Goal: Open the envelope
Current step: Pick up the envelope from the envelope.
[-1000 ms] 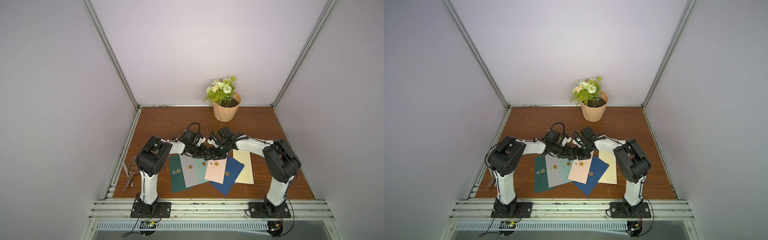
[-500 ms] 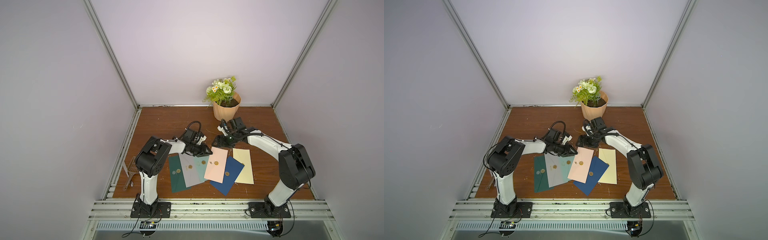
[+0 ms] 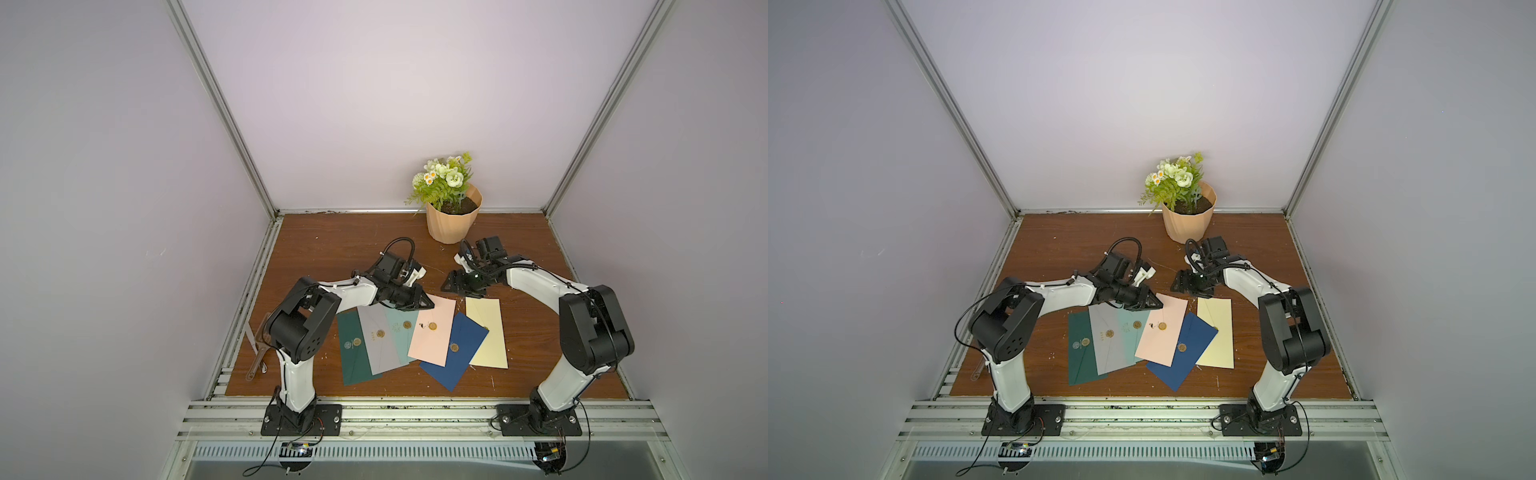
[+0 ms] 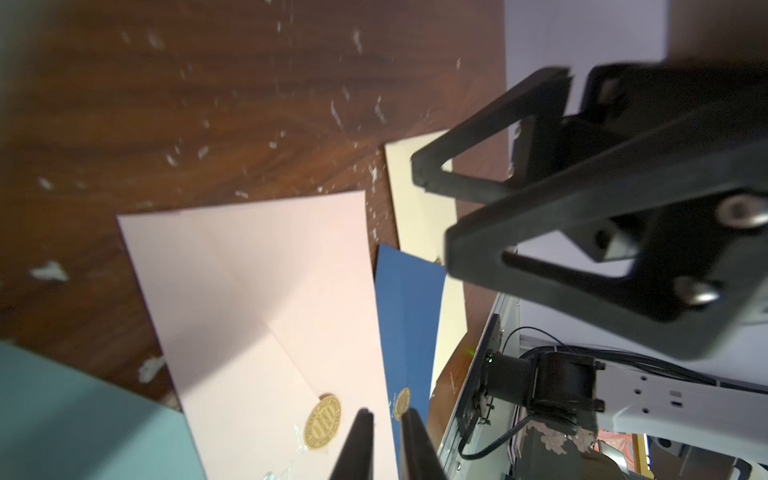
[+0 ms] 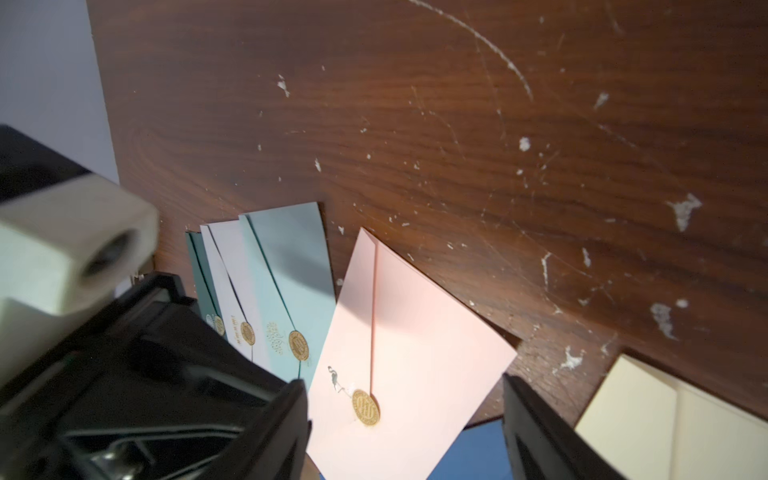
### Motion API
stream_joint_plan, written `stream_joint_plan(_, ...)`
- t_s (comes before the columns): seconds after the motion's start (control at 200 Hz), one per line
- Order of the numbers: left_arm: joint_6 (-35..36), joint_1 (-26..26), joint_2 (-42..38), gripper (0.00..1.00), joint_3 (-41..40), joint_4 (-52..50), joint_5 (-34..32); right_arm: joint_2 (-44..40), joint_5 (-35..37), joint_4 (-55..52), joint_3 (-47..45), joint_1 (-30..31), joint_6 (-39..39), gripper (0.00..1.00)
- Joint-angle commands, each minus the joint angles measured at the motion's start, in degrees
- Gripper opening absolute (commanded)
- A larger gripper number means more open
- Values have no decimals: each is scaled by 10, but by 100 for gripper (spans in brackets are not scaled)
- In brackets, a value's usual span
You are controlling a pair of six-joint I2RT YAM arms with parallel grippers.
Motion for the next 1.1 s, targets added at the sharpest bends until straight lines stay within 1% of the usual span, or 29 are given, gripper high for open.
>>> stream_joint_plan(0.0,6,-20,12,16,-5,-34,-8,4,-15,-8,-11,-7,-18,77)
stream_joint_plan(0.09,2,-20,5,16,-12,-31,-18,5,-21,-2,-23,-11,-18,77)
stream_joint_plan(0.365,-4,-21,7,16,-19,-24,-19,33,-39,19,-39,-13,-20,77)
stream_joint_plan(0.495,1,-20,14,15,-19,-42,-30,47,-41,30,-39,-14,-15,77)
stream_joint_plan(0.565,7,-19,19,14,-19,-57,-41,53,-48,36,-40,-13,-11,77)
stream_joint_plan(0.676,9,-19,29,14,-22,-61,-41,60,-64,48,-45,-15,-5,76)
stream_joint_plan(0.916,15,-19,44,13,-25,-67,-40,64,-119,83,-61,-14,11,72)
stream_joint_plan(1.096,18,-19,55,13,-25,-67,-34,61,-196,134,-79,-13,36,66)
